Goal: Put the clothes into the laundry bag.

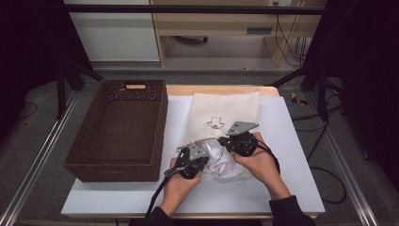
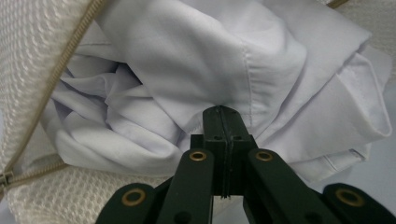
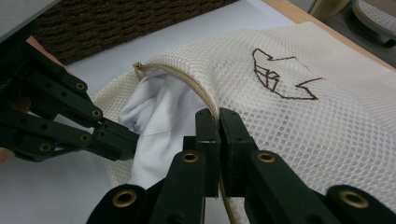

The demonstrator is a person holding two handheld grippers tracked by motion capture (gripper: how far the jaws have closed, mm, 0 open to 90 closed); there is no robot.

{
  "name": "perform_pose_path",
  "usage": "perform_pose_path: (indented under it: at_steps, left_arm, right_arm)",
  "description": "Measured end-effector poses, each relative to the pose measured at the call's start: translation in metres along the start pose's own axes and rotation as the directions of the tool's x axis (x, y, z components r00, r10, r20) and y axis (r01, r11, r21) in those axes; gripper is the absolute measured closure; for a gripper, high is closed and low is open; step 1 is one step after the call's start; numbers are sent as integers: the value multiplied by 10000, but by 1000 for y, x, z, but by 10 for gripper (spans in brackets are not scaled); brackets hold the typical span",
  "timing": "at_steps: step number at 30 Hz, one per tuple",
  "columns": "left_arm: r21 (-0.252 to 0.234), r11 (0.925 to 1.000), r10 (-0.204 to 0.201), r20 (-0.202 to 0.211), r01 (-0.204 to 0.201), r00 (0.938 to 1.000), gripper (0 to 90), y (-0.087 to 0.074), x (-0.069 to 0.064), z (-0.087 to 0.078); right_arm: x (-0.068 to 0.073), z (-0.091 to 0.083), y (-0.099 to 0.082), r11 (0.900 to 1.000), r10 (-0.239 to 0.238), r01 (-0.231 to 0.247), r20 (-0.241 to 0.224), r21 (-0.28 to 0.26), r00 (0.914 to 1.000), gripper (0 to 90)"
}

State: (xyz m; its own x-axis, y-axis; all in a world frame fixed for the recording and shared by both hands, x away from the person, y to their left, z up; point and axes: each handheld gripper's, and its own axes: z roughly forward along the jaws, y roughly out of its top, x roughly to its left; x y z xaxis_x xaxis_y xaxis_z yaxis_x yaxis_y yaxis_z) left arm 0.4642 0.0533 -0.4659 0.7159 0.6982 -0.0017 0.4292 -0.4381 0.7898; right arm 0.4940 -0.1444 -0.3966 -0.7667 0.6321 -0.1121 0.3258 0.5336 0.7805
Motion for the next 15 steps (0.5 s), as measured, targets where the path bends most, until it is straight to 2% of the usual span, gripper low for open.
perform_pose_path:
  at_steps: [15]
  left_arm:
    - [-78,9999,-147,-101,146,9998,900,4,8,8]
  right_arm:
    - [-2,-1,-4,10000,73,-73,7,48,10000,875]
